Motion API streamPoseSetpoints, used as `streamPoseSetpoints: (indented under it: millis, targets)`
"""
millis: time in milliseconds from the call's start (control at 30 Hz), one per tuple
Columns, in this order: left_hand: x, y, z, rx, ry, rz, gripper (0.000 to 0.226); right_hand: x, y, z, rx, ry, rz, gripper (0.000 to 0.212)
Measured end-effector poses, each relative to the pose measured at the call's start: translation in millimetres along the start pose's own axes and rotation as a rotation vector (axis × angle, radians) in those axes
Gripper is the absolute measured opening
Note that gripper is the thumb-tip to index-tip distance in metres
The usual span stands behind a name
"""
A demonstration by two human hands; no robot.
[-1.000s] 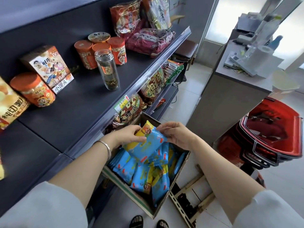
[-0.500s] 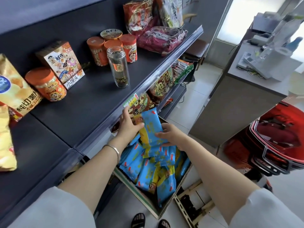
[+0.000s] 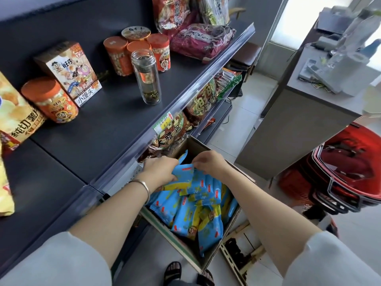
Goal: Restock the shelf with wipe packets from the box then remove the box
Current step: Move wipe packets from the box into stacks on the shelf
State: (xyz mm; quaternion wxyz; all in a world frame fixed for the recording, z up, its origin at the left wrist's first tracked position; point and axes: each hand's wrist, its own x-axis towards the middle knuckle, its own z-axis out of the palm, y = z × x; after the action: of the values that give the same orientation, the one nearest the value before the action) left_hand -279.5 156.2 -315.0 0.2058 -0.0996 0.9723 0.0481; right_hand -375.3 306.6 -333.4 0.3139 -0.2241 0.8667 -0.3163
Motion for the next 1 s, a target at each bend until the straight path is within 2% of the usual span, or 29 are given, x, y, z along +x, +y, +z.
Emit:
streamPoseSetpoints:
  millis: [100, 200, 367, 567, 667, 867, 1000]
  targets:
    - [-1.9, -13.9, 5.1, 0.007, 0.053, -0.069, 0.027, 8.9, 12.5, 5.1, -0.152, 0.076, 0.162, 0.02]
    - [-1.2, -23.0, 10.0, -0.006, 0.11, -0.086, 0.026, 12.4, 16.9, 19.9, -0.3, 0.043, 0.321, 0.024]
    - [5.1, -28.1, 22.6, -0.034, 0.094, -0.063, 0.025, 15.0, 23.5, 49.1, -0.439, 0.039, 0.42, 0.023]
    - [8.7, -30.1, 26.0, -0.092, 0.099, -0.032, 0.025, 31.5, 23.8, 75.2, -0.642, 0.043, 0.459, 0.067]
    - [10.7, -32.2, 26.4, -0.105, 0.1, -0.023, 0.025, 33.8, 23.8, 74.5, -0.576, 0.05, 0.514, 0.061]
    - [8.1, -33.3, 15.9, -0.127, 0.051, -0.025, 0.025, 20.7, 20.6, 48.0, -0.173, 0.038, 0.572, 0.022]
    - [5.8, -32.1, -3.9, -0.134, 0.06, -0.009, 0.024, 2.4, 9.5, 24.7, -0.139, 0.08, 0.555, 0.028]
